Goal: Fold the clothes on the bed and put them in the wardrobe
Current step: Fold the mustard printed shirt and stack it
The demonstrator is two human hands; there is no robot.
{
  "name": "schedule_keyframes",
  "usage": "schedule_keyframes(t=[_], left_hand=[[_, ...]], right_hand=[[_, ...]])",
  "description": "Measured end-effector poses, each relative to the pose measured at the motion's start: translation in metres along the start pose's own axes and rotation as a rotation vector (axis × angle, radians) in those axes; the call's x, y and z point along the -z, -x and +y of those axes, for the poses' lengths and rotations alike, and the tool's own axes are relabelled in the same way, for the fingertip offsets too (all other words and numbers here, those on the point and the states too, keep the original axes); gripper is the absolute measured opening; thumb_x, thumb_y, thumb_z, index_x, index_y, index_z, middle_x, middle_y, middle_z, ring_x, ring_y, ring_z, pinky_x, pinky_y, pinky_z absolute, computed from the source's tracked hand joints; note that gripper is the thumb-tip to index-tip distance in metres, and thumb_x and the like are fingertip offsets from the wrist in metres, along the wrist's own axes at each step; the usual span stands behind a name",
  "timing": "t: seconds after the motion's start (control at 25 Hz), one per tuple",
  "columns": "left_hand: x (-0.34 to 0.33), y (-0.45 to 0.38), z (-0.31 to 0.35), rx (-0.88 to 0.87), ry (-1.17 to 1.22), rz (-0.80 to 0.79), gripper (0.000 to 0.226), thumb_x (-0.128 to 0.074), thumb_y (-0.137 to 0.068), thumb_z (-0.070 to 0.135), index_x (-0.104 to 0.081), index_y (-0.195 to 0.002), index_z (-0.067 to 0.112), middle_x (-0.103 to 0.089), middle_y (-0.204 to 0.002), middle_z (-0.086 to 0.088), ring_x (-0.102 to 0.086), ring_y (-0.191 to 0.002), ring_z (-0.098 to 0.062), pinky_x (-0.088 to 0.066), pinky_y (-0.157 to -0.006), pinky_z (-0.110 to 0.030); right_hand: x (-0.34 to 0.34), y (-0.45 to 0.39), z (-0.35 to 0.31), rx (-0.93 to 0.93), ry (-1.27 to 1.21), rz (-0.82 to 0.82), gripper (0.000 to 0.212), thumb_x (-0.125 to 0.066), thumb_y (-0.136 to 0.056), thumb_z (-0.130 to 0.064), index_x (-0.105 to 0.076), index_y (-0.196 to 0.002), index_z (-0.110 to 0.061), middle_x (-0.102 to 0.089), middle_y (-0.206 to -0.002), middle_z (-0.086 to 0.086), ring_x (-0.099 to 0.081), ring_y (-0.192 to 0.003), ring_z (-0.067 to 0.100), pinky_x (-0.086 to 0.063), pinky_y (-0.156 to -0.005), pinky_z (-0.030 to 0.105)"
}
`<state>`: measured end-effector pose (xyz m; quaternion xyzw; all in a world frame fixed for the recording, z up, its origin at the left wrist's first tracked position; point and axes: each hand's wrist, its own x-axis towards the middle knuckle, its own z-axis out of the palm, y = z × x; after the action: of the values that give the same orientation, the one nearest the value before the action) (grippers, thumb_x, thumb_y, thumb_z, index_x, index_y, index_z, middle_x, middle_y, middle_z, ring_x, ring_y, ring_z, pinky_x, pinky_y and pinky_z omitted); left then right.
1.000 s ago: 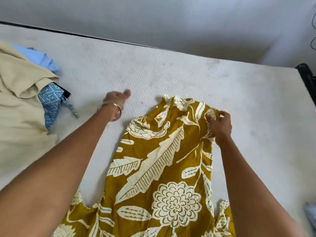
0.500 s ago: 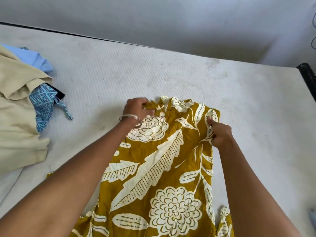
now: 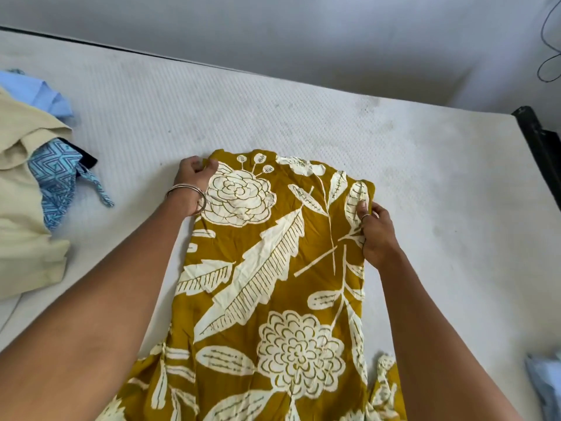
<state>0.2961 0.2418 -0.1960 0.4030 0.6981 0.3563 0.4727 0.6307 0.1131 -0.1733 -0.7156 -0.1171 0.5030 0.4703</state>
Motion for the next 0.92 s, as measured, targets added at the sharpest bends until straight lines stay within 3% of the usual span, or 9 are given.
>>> schedule_keyframes(t=[0.08, 0.2, 0.36, 0.44, 0.52, 0.6, 0.68, 0.8, 0.92], left_hand=[[0.007, 0.016, -0.005, -0.001, -0.045, -0.053, 0.079, -0.074, -0.083, 0.033, -0.029, -0.145, 0.015, -0.048, -0.141, -0.006, -0.048, -0.126, -0.024, -0.039, -0.108, -0.042], [0.013, 0.067, -0.018, -0.145, -0.421, -0.073, 0.099, -0.083, -0.072, 0.028, -0.022, -0.148, 0.017, -0.035, -0.148, -0.011, -0.038, -0.134, -0.03, -0.037, -0.109, -0.043], [0.013, 0.195, -0.064, -0.227, -0.965, 0.079, 0.079, -0.068, -0.083, 0.04, -0.026, -0.148, 0.022, -0.013, -0.156, -0.018, -0.011, -0.144, -0.041, -0.018, -0.112, -0.058], [0.013, 0.269, -0.087, -0.389, -1.048, 0.091, 0.062, -0.073, -0.076, 0.034, -0.051, -0.131, 0.017, -0.032, -0.149, -0.021, -0.027, -0.137, -0.044, -0.024, -0.107, -0.062], [0.008, 0.334, -0.109, -0.606, -1.075, -0.094, 0.051, -0.085, -0.061, 0.032, -0.067, -0.107, 0.018, -0.053, -0.128, -0.017, -0.052, -0.116, -0.04, -0.046, -0.089, -0.056], [0.001, 0.386, -0.125, -0.75, -1.084, -0.307, 0.051, -0.09, -0.054, 0.03, -0.068, -0.1, 0.023, -0.056, -0.111, -0.006, -0.058, -0.096, -0.029, -0.055, -0.067, -0.042], [-0.007, 0.42, -0.126, -0.829, -1.062, -0.474, 0.048, -0.082, -0.066, 0.015, -0.066, -0.11, 0.025, -0.051, -0.105, -0.003, -0.057, -0.089, -0.028, -0.052, -0.06, -0.038], [-0.016, 0.442, -0.121, -0.771, -1.262, -0.631, 0.067, -0.045, -0.091, 0.001, -0.029, -0.147, 0.036, -0.042, -0.126, -0.007, -0.047, -0.113, -0.033, -0.043, -0.085, -0.042], [-0.018, 0.45, -0.116, -0.54, -1.313, -0.71, 0.089, -0.049, -0.09, 0.0, 0.001, -0.15, 0.042, -0.038, -0.138, -0.012, -0.048, -0.118, -0.034, -0.043, -0.098, -0.045]], right_hand=[[0.012, 0.012, 0.007, 0.024, 0.086, -0.003, 0.046, -0.066, -0.092, -0.034, -0.045, -0.13, -0.018, -0.064, -0.119, 0.003, -0.066, -0.104, 0.022, -0.057, -0.089, 0.045], [0.033, 0.04, 0.023, 0.075, 0.448, 0.082, 0.046, -0.071, -0.088, -0.033, -0.051, -0.124, -0.014, -0.061, -0.119, 0.006, -0.06, -0.108, 0.023, -0.053, -0.092, 0.042], [0.058, 0.103, 0.061, 0.121, 0.758, 0.045, 0.044, -0.075, -0.084, -0.033, -0.056, -0.118, -0.012, -0.059, -0.119, 0.012, -0.059, -0.108, 0.03, -0.051, -0.089, 0.043], [0.075, 0.142, 0.088, 0.096, 1.009, 0.069, 0.051, -0.072, -0.084, -0.043, -0.052, -0.124, -0.017, -0.053, -0.126, 0.011, -0.05, -0.118, 0.034, -0.043, -0.096, 0.048], [0.098, 0.185, 0.118, 0.072, 1.195, 0.206, 0.058, -0.066, -0.084, -0.053, -0.045, -0.13, -0.024, -0.042, -0.133, 0.01, -0.036, -0.126, 0.036, -0.031, -0.101, 0.054], [0.118, 0.229, 0.137, -0.021, 1.058, 0.411, 0.064, -0.064, -0.083, -0.058, -0.042, -0.133, -0.024, -0.038, -0.138, 0.014, -0.031, -0.128, 0.039, -0.029, -0.101, 0.057], [0.134, 0.252, 0.149, -0.138, 0.95, 0.427, 0.059, -0.066, -0.086, -0.051, -0.046, -0.128, -0.014, -0.046, -0.132, 0.018, -0.04, -0.124, 0.04, -0.037, -0.097, 0.052], [0.145, 0.276, 0.142, -0.146, 0.505, 0.364, 0.032, -0.062, -0.094, -0.029, -0.059, -0.075, -0.004, -0.061, -0.079, 0.014, -0.057, -0.082, 0.033, -0.045, -0.069, 0.04], [0.161, 0.291, 0.121, -0.163, -0.441, 0.552, 0.017, -0.048, -0.096, -0.008, -0.059, -0.083, -0.003, -0.059, -0.082, 0.008, -0.055, -0.069, 0.022, -0.044, -0.058, 0.033]])
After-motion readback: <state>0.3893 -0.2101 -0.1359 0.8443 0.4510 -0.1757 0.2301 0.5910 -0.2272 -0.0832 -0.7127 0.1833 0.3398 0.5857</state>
